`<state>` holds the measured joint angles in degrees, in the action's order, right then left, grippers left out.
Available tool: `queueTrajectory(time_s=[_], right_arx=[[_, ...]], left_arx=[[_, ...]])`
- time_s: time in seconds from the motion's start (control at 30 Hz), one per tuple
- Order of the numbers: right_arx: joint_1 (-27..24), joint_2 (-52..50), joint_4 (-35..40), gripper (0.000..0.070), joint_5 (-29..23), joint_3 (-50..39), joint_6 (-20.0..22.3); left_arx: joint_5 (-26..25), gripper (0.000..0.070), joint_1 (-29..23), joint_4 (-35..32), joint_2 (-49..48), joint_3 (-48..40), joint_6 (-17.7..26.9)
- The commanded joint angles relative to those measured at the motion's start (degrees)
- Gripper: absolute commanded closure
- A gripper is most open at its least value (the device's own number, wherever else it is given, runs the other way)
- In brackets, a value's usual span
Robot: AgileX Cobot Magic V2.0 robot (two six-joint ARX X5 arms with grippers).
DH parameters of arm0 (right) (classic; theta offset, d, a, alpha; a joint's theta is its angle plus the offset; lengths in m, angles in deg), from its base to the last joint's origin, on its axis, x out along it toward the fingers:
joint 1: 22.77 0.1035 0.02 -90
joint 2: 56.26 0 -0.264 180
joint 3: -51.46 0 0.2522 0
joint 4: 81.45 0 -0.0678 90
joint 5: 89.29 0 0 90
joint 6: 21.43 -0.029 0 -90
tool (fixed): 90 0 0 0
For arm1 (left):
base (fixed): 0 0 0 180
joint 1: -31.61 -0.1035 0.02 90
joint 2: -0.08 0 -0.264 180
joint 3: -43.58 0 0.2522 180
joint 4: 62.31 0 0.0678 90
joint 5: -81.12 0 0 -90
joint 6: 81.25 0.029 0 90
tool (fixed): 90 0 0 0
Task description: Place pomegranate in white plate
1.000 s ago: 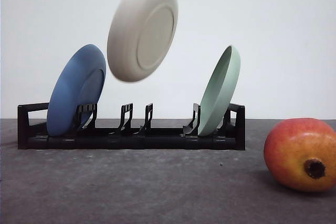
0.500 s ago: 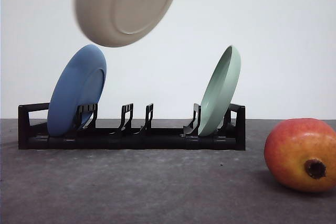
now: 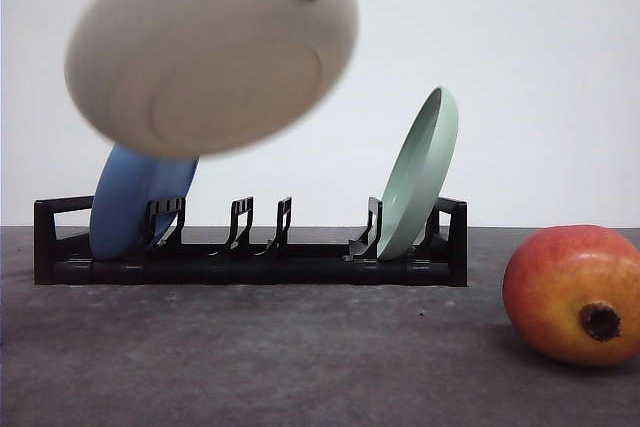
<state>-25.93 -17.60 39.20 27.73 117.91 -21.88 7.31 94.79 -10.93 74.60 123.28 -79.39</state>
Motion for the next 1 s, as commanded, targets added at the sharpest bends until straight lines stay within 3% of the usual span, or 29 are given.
queueTrajectory(time_s=[0.0,0.4,0.67,0.97], right_arx=[[0.0,0.2,0.5,0.0256,0.2,1.1,-0.6],[0.0,0.2,0.4,0.0256,0.2,1.1,-0.6],[0.0,0.2,0.0,0.0256,0.2,1.1,-0.7],[0.0,0.2,-0.3,0.0256,0.1,1.1,-0.6]], left_arx=[[1.5,0.0694,1.6,-2.8,0.8,-2.4,0.5],[4.4,0.0695,6.8,-18.8,2.8,-19.8,0.7],[4.4,0.0695,8.4,-24.8,9.6,-21.4,1.9],[4.4,0.0686,10.7,-25.6,14.7,-21.4,0.8]])
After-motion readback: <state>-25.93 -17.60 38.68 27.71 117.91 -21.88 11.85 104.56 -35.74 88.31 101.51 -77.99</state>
